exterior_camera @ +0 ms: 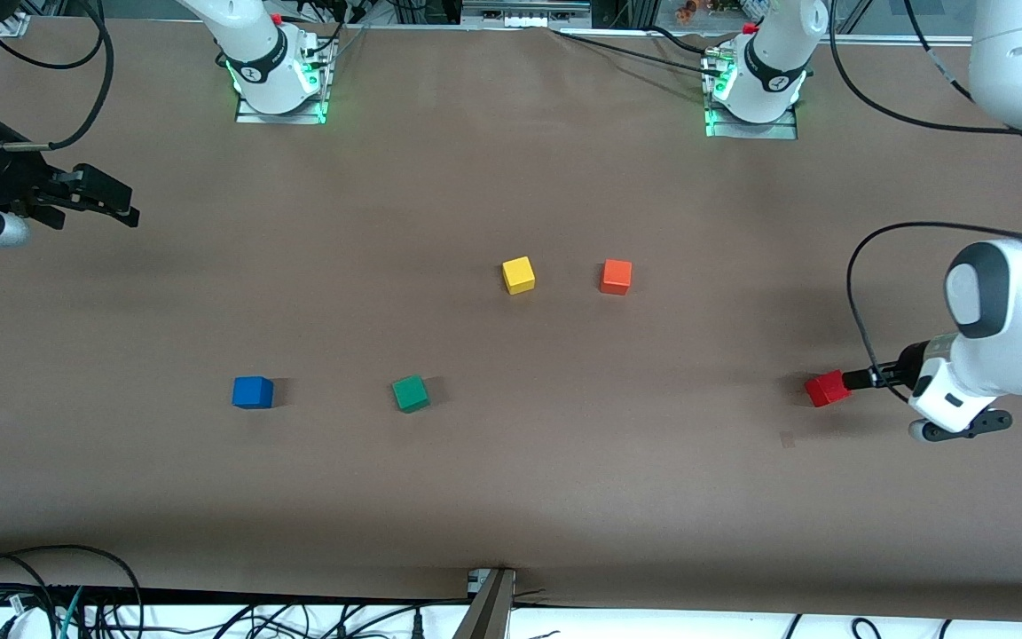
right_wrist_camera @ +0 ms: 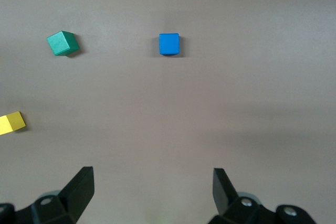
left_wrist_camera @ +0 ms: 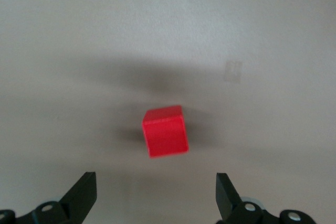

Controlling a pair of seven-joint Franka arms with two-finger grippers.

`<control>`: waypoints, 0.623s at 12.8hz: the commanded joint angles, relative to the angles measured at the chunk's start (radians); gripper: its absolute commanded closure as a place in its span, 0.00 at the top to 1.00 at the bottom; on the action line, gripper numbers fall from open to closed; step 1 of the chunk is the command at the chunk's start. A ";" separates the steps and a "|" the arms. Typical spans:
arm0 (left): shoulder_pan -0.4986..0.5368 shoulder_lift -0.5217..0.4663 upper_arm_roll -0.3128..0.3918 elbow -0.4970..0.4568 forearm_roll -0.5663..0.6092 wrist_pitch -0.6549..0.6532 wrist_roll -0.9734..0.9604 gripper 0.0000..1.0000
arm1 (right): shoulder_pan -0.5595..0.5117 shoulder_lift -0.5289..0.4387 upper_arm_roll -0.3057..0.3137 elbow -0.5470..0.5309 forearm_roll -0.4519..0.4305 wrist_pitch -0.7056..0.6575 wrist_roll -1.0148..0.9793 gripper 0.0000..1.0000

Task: Pass red block to right arm, stack on blue
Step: 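Lower the left gripper over the red cube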

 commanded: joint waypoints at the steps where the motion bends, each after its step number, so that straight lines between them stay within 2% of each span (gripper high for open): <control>1: 0.002 -0.007 -0.002 -0.103 -0.013 0.144 -0.018 1.00 | -0.004 0.008 0.004 0.021 -0.001 -0.012 0.004 1.00; 4: -0.001 0.028 -0.004 -0.140 -0.013 0.257 -0.034 1.00 | -0.004 0.006 0.004 0.021 -0.001 -0.012 0.004 1.00; 8: -0.002 0.042 -0.010 -0.186 -0.016 0.320 -0.067 1.00 | -0.004 0.008 0.004 0.021 -0.001 -0.009 0.006 1.00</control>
